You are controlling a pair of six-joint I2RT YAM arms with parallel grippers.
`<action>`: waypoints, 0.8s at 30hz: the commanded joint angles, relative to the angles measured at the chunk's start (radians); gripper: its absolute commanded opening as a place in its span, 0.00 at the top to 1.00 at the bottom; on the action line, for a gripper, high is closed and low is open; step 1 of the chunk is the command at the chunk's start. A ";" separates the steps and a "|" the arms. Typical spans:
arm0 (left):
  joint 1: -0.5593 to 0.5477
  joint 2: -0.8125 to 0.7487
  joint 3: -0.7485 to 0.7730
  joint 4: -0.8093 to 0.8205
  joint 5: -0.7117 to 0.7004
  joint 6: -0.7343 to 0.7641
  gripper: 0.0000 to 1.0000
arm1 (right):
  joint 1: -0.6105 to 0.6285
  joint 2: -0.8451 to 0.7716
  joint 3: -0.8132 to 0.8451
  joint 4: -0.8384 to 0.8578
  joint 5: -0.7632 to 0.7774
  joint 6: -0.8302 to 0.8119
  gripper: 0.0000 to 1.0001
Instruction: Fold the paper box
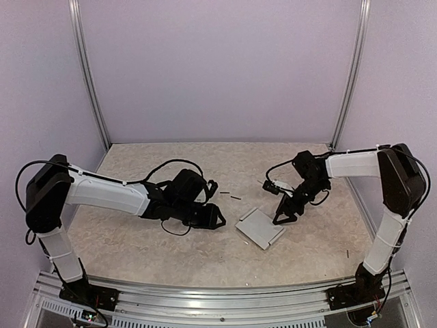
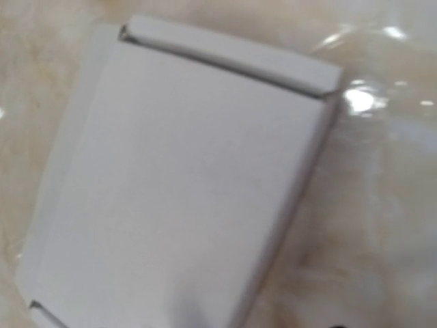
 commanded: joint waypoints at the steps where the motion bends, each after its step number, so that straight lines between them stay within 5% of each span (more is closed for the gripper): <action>1: 0.020 -0.024 -0.017 0.140 0.021 -0.166 0.63 | 0.005 -0.011 0.004 0.007 0.098 0.052 0.33; 5: 0.031 0.017 -0.027 0.187 0.111 -0.187 0.63 | 0.007 -0.016 -0.027 -0.034 0.105 0.025 0.37; 12: 0.025 -0.154 -0.208 0.206 -0.009 -0.246 0.63 | 0.057 -0.050 -0.068 -0.178 -0.028 -0.091 0.34; 18: -0.016 -0.238 -0.274 0.176 -0.081 -0.304 0.63 | 0.232 0.064 0.004 -0.224 -0.163 -0.099 0.31; 20: -0.027 -0.229 -0.262 0.170 -0.073 -0.308 0.63 | 0.265 0.113 0.056 -0.285 -0.223 -0.142 0.06; 24: -0.020 -0.190 -0.241 0.152 -0.048 -0.306 0.63 | 0.243 0.114 0.078 -0.325 -0.218 -0.177 0.00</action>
